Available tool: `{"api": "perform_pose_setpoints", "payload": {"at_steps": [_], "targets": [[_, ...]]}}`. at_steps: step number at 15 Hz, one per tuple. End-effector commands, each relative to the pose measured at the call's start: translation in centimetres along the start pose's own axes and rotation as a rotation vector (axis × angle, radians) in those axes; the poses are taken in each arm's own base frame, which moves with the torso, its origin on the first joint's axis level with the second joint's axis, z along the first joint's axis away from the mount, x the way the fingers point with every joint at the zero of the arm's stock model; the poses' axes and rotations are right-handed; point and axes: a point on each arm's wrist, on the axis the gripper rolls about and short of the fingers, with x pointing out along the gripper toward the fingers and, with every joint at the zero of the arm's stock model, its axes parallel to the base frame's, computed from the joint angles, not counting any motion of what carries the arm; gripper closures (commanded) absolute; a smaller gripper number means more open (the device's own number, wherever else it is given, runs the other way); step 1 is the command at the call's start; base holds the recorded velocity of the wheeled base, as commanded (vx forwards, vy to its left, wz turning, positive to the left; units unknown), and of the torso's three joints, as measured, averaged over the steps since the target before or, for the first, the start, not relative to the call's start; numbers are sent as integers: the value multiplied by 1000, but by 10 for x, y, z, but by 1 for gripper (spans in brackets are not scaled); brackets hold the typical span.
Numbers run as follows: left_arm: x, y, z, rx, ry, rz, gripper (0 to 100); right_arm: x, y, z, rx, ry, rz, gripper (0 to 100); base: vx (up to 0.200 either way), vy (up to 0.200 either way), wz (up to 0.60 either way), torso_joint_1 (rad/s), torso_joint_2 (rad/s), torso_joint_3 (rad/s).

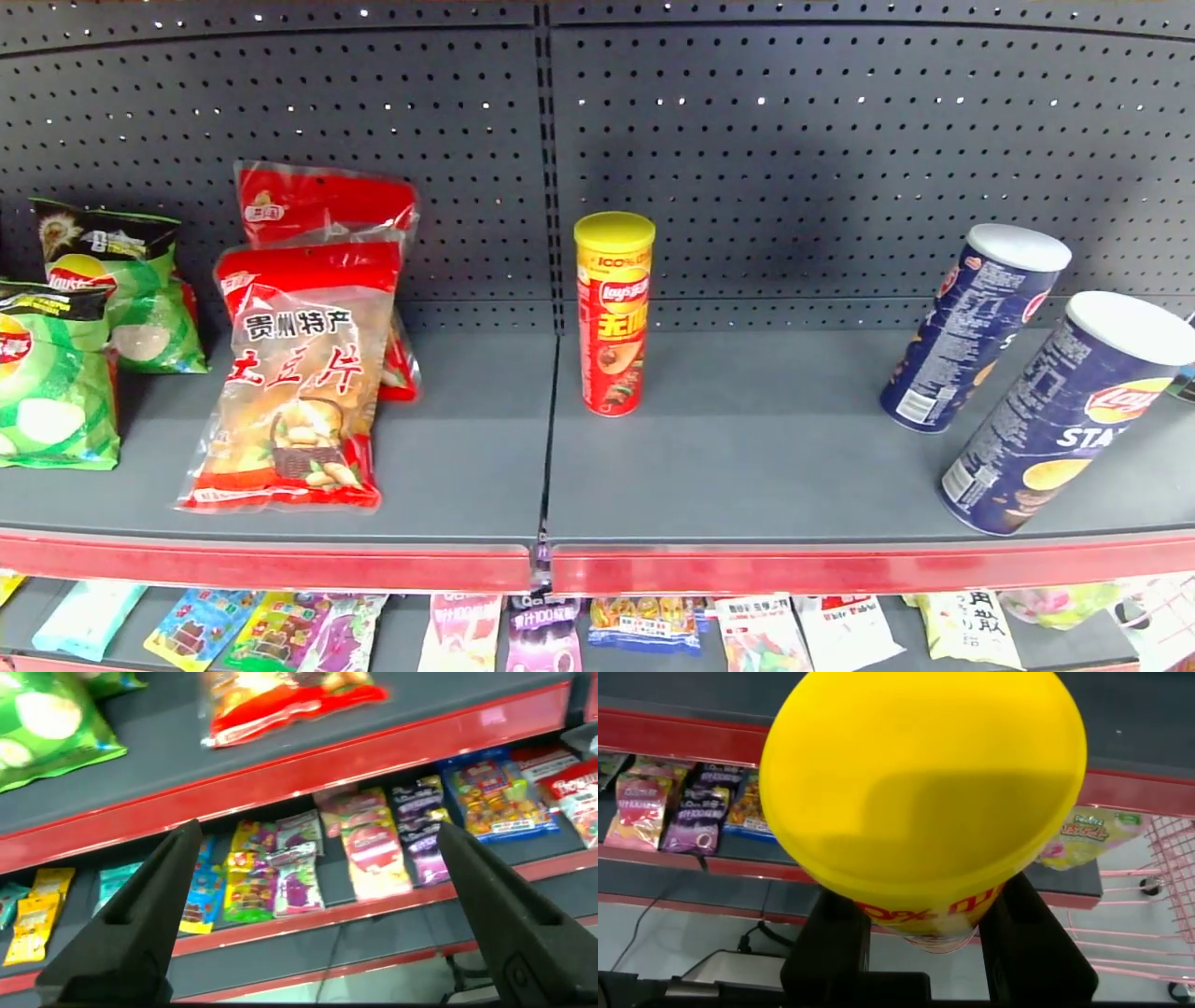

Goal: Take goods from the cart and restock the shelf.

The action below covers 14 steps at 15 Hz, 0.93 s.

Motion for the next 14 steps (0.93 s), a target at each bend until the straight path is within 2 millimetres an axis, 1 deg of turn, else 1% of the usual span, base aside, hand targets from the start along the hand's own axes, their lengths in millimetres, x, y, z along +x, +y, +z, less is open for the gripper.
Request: {"api": "perform_pose_setpoints", "payload": {"at_steps": [1,2,3,5,6,7,8,9,10,11,12,13,14], "targets": [[0,0,0,3,-1,-1,0,0,0,0,0,-2,0,100,0,0,0,0,0,0],[0,0,0,15,-1,1,0,-1,0,0,-2,-7,0,100,0,0,0,0,0,0],[1,0,0,64,7,-1,0,-2,0,2,-5,-13,2,100,0,0,0,0,0,0],[5,2,5,106,32,-28,0,1,0,0,-25,-53,-3,100,0,0,0,0,0,0],[8,5,16,136,34,-42,0,3,0,1,-23,-92,-10,100,0,0,0,0,0,0],[16,8,33,133,24,-69,0,4,0,4,-24,-135,-24,100,0,0,0,0,0,0],[28,13,52,130,29,-85,0,3,0,7,-21,-157,-16,100,0,0,0,0,0,0],[44,17,75,133,-3,-142,0,1,0,7,-20,-176,45,100,0,0,0,0,0,0],[63,19,92,130,0,-242,0,-2,2,4,-18,-204,165,100,0,0,0,0,0,0],[76,19,104,124,5,-319,0,-5,2,0,-20,-223,211,100,0,0,0,0,0,0],[95,16,120,119,5,-428,0,-7,2,-2,-21,-211,216,100,0,0,0,0,0,0],[105,12,129,119,-1,-500,0,-8,2,-2,-23,-195,227,100,0,0,0,0,0,0],[130,5,151,92,1,-595,0,-9,1,-2,-28,-162,270,100,0,0,0,0,0,0]]}}
